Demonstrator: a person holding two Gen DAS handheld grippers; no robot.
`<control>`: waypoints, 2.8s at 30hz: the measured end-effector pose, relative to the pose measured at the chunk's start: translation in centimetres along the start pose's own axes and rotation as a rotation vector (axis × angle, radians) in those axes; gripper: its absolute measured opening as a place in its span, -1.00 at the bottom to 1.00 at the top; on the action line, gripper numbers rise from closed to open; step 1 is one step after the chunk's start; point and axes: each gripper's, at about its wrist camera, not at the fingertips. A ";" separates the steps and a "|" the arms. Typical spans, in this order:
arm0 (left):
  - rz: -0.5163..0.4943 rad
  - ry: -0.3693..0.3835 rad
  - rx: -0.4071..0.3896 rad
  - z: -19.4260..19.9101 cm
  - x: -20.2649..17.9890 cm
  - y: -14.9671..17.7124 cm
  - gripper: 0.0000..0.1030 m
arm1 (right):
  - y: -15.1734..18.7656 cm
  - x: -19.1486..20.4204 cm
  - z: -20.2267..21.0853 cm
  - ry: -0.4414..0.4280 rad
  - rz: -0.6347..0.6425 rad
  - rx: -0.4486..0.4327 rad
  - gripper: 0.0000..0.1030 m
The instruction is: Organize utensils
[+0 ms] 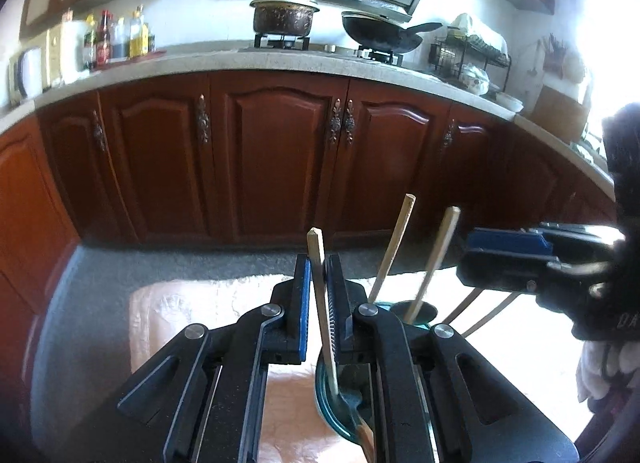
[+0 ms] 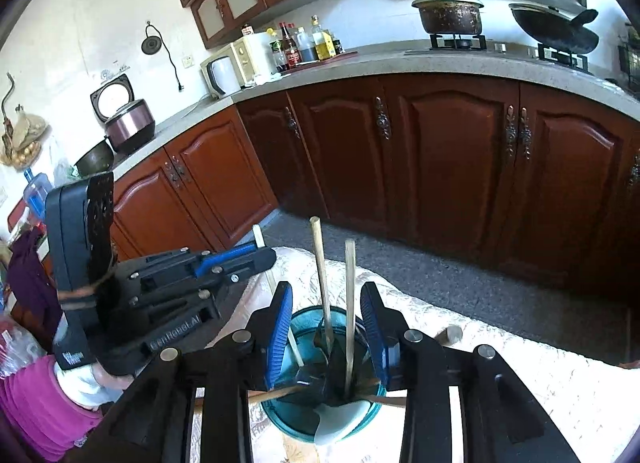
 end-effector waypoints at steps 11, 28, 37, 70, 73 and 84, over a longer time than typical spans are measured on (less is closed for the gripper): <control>0.008 -0.055 -0.014 3.3 -1.1 0.1 -0.13 | 2.0 -0.2 2.9 0.016 -0.030 0.002 -0.29; -0.003 -0.218 -0.046 10.7 -4.4 2.6 -0.13 | 6.0 1.8 7.3 0.103 -0.043 -0.019 -0.17; 0.002 -0.271 -0.051 12.5 -8.0 5.2 -0.12 | 7.7 2.7 8.8 0.152 -0.043 -0.030 -0.15; 0.106 -0.294 -0.044 11.2 -11.6 8.5 -0.12 | 9.3 3.3 10.4 0.233 -0.054 -0.047 0.10; 0.112 -0.295 -0.046 11.1 -11.3 8.5 -0.12 | 9.2 3.3 10.2 0.237 -0.052 -0.042 0.10; 0.108 -0.306 -0.037 10.8 -10.9 8.7 -0.12 | 9.0 3.2 9.8 0.237 -0.050 -0.028 0.10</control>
Point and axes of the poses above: each gripper's, at about its wrist camera, not at the fingertips, and z roughly against the way its jaws point, x to its left, y to its underside, and after that the axes turned 15 degrees about y, right-handed
